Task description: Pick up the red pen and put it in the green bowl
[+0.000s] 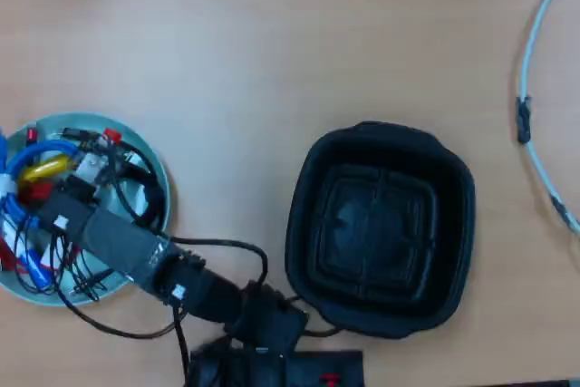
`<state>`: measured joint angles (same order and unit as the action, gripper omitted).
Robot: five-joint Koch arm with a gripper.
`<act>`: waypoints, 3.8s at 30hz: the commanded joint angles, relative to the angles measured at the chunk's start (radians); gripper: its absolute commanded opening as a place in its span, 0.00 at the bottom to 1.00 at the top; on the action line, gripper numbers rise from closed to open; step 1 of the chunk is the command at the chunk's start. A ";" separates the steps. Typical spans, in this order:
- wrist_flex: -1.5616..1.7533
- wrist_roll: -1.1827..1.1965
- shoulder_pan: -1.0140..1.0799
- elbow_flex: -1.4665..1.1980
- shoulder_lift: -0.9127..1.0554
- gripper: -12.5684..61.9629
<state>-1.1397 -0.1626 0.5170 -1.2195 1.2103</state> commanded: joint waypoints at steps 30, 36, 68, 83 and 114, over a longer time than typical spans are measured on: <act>0.060 0.021 -0.017 -0.069 0.055 0.23; 0.038 0.021 -0.017 -0.071 0.055 0.30; -0.265 0.032 0.000 0.023 0.184 0.59; -0.348 0.032 0.207 0.026 0.272 0.59; -0.017 0.141 0.857 -0.762 0.848 0.59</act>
<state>-1.2303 -0.0138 1.3652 -1.9988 1.9574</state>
